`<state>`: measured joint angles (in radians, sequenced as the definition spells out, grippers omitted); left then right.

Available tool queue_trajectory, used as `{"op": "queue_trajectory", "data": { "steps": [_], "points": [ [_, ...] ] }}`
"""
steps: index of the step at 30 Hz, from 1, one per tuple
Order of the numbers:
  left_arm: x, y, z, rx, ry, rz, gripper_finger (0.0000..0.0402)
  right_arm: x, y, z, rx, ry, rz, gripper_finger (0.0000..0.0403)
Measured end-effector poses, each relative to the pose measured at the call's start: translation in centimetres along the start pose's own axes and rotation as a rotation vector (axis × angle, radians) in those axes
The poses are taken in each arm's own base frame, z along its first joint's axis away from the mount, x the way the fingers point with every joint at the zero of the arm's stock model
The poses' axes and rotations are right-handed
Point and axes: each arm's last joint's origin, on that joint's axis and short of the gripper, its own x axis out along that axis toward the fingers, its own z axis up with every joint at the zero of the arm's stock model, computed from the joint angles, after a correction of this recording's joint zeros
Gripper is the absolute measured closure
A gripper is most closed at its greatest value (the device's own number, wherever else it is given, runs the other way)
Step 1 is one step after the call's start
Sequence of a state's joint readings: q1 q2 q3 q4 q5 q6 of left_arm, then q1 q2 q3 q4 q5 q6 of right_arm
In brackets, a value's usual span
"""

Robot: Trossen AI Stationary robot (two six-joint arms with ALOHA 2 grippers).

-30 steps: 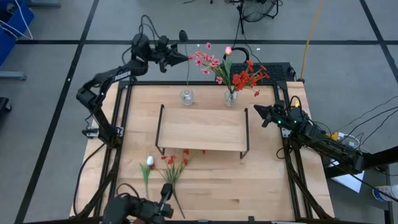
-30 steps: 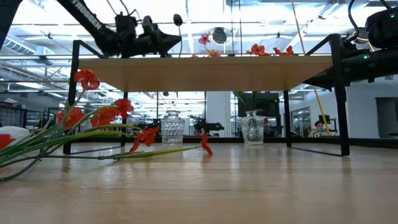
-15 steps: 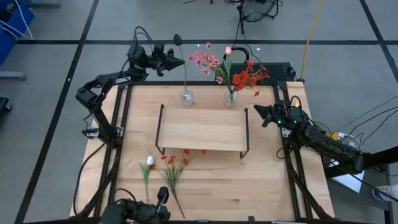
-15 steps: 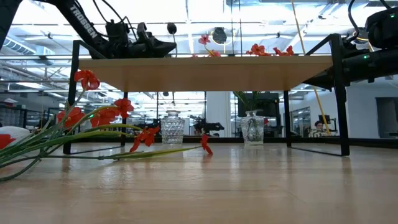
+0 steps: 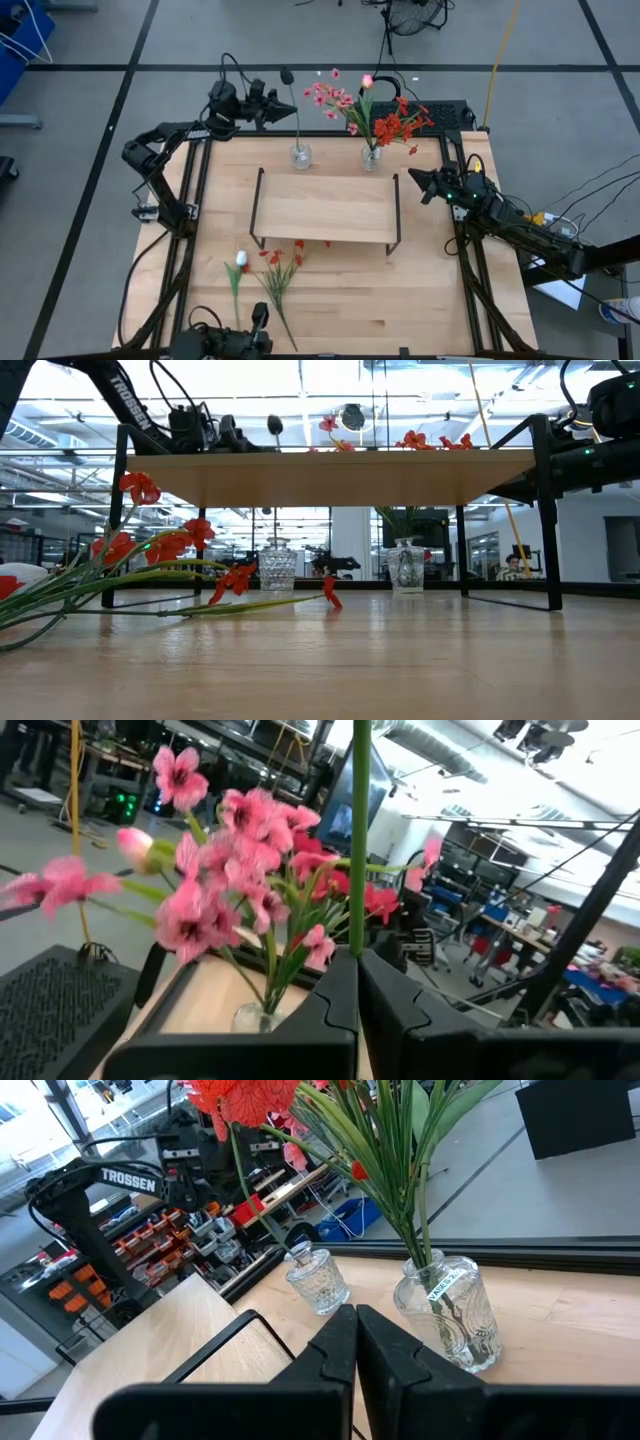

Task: Pick and place flowers into a vace then onto a shelf
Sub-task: Put the black tulip into the left transparent flower vase, then put the orange flowers into the left transparent flower vase

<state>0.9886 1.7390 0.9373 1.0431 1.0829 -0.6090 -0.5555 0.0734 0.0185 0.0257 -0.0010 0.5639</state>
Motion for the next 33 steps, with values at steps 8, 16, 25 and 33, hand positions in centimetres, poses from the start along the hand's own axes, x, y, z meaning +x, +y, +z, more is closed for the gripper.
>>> {"op": "queue_trajectory", "data": {
  "steps": [8, 16, 25, 33],
  "points": [
    [-0.2, 0.2, -2.1, -0.014, 0.034, 0.037, 0.039, 0.0, 0.0, 0.0, 0.0, 0.0, -0.001, 0.0401],
    [0.2, 0.4, -4.2, -0.028, 0.104, 0.101, 0.0397, 0.0, 0.0, 0.0, 0.019, -0.002, -0.004, 0.0401],
    [0.9, 0.7, -6.5, -0.038, 0.209, 0.287, 0.0378, 0.0, 0.0, 0.0, 0.026, -0.002, -0.004, 0.0401],
    [1.3, 0.5, -7.9, -0.041, 0.307, 0.349, 0.0391, 0.0, 0.0, 0.0, 0.026, -0.001, -0.005, 0.0401]
  ]
}}
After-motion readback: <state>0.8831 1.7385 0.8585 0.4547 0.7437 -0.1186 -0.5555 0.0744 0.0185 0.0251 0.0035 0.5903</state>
